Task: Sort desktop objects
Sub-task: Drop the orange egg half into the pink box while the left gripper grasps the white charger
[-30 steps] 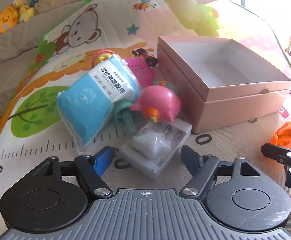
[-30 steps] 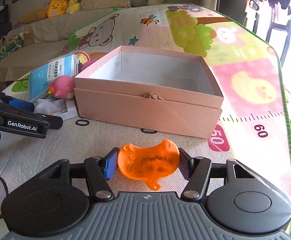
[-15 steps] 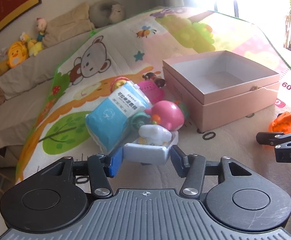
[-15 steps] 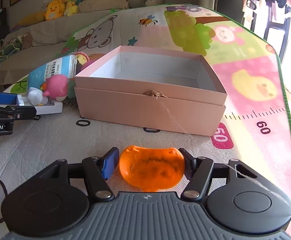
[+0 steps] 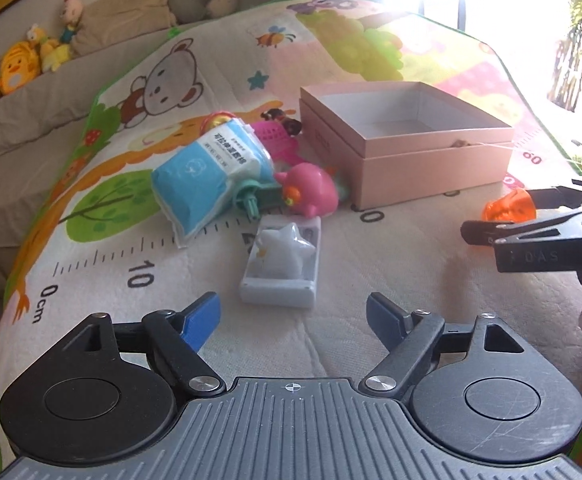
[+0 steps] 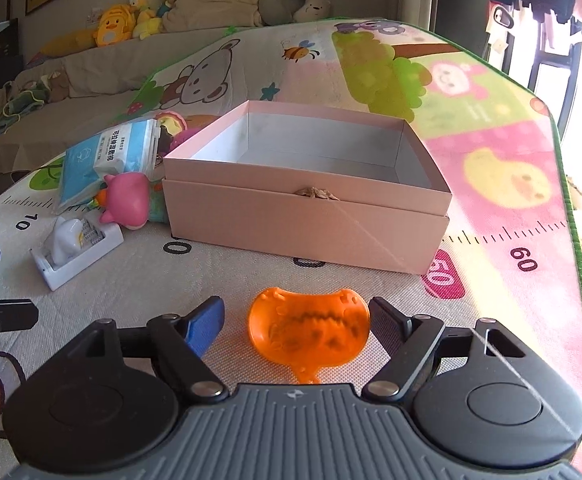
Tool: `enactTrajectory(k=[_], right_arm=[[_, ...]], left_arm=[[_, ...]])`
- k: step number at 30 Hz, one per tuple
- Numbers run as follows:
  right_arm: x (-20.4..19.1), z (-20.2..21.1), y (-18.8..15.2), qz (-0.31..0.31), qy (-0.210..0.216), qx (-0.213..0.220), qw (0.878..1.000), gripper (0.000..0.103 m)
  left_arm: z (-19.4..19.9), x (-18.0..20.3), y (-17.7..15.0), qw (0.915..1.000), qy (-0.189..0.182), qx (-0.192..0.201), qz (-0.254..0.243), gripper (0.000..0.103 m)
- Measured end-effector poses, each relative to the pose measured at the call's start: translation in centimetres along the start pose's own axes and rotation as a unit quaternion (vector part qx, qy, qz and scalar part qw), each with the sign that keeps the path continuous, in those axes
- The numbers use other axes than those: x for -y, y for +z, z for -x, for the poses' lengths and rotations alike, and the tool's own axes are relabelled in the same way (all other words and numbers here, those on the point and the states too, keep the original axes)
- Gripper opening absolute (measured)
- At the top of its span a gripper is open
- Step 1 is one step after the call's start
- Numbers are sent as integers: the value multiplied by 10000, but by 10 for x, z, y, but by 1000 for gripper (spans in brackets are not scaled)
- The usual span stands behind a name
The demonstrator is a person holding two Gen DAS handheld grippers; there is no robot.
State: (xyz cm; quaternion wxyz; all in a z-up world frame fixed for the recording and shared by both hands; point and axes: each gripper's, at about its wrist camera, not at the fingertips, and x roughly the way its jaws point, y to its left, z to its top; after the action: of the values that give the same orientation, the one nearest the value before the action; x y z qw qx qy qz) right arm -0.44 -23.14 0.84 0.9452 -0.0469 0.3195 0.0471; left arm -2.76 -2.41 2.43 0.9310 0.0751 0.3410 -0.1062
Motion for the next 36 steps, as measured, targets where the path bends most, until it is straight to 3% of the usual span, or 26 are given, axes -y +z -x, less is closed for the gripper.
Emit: enactTrajectory(k=[4, 8, 10, 13, 14, 15, 20, 26, 31, 36], right_arm=[[1, 3, 0, -21, 4, 46, 10000, 79], [2, 5, -1, 31, -29, 73, 10000, 79], [2, 6, -1, 110, -20, 48, 9999, 79], [3, 6, -2, 166, 87, -46, 9998, 71], [3, 5, -2, 186, 115, -83, 9997, 61], [3, 5, -2, 208, 121, -135, 9996, 58], [1, 23, -4, 361, 284, -104, 9989, 58], [14, 78, 6, 374, 1212, -356, 9913, 58], [46, 131, 55, 133, 1237, 471, 9911, 58], [73, 110, 111, -57, 738, 977, 9925, 58]], left_arm=[[-21, -3, 19, 9997, 34, -42, 238, 78], [-36, -1, 31, 9996, 8, -156, 244, 52], [-39, -2, 33, 9996, 27, -167, 241, 44], [-33, -2, 33, 9997, 7, -97, 215, 44], [-29, -2, 34, 9998, 22, -49, 193, 44], [-23, -1, 34, 9999, 33, 7, 170, 44], [12, 6, 29, 9993, 9, 343, -152, 44], [55, 19, 35, 9956, -281, 752, -479, 44], [64, 33, 74, 9885, -637, 1245, -572, 44], [20, 56, 128, 9819, -809, 1596, -614, 45]])
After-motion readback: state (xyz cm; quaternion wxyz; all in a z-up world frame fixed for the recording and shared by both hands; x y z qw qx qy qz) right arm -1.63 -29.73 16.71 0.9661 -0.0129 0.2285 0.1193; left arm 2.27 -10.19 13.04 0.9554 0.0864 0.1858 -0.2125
